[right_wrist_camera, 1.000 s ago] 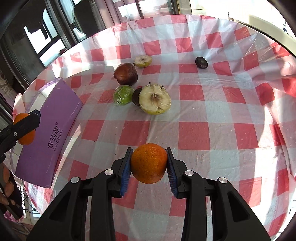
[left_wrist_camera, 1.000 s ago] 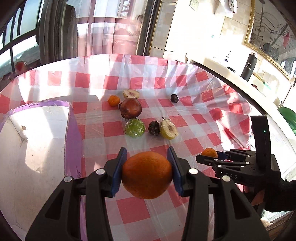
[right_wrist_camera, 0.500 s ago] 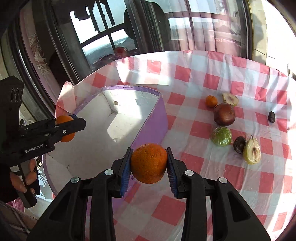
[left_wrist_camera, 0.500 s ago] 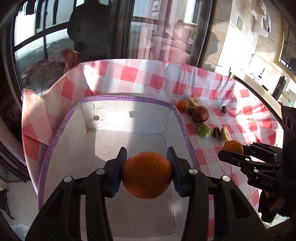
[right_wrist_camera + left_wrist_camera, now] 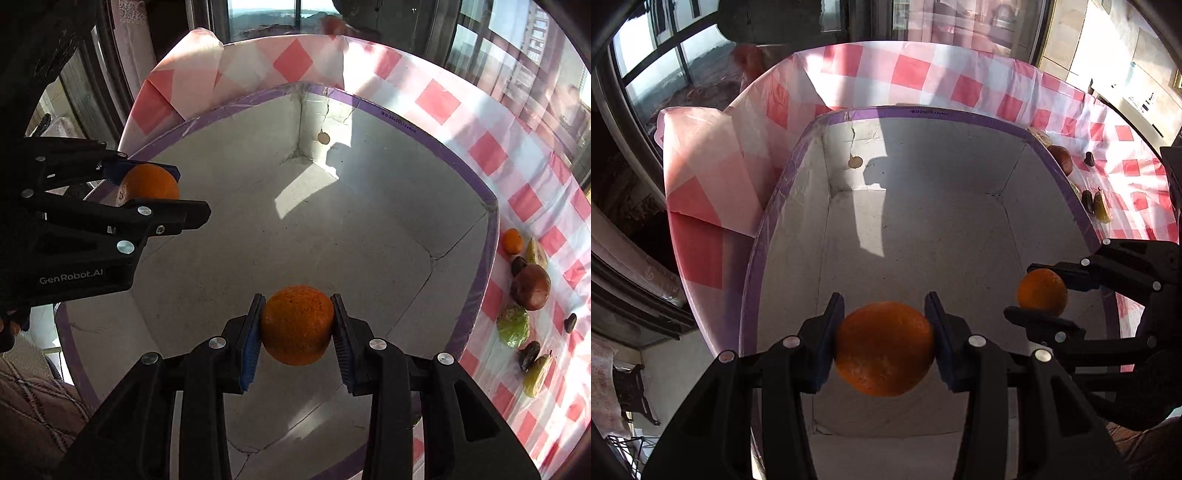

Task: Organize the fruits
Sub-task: 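Carry both oranges into the white box and open both tools, then withdraw both open tools from the box back over the fruit, then grasp the wrapped halved pear with the right tool while the left tool grasps a dark round fruit, then carry both fruits into the white box and open the left tool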

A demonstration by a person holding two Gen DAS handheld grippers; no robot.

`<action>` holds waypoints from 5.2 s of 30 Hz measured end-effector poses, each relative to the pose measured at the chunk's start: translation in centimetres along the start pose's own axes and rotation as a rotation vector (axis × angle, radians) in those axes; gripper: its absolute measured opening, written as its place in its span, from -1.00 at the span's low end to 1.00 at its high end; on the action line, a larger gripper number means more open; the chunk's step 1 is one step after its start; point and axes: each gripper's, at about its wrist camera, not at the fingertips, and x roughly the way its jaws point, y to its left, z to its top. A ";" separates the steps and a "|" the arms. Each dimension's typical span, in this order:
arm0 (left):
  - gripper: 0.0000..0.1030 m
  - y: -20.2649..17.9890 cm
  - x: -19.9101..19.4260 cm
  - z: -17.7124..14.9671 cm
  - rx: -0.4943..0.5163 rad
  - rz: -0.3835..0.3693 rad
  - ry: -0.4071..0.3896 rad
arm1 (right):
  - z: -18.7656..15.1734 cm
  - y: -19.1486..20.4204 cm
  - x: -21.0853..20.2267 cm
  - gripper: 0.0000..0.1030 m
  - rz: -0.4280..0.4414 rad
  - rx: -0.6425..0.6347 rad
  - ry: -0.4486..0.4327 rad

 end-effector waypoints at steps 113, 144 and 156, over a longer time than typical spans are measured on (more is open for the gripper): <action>-0.01 -39.6 19.0 12.5 0.630 -0.041 -0.079 | -24.9 -35.4 -3.2 0.21 -0.061 0.683 -0.109; -0.27 -32.1 12.8 3.1 0.146 -0.183 0.129 | -24.1 -31.3 -3.4 0.21 -0.050 0.678 -0.069; -0.27 -32.1 8.4 1.5 0.262 -0.246 0.082 | -23.0 -25.9 -5.6 0.21 -0.076 0.666 -0.090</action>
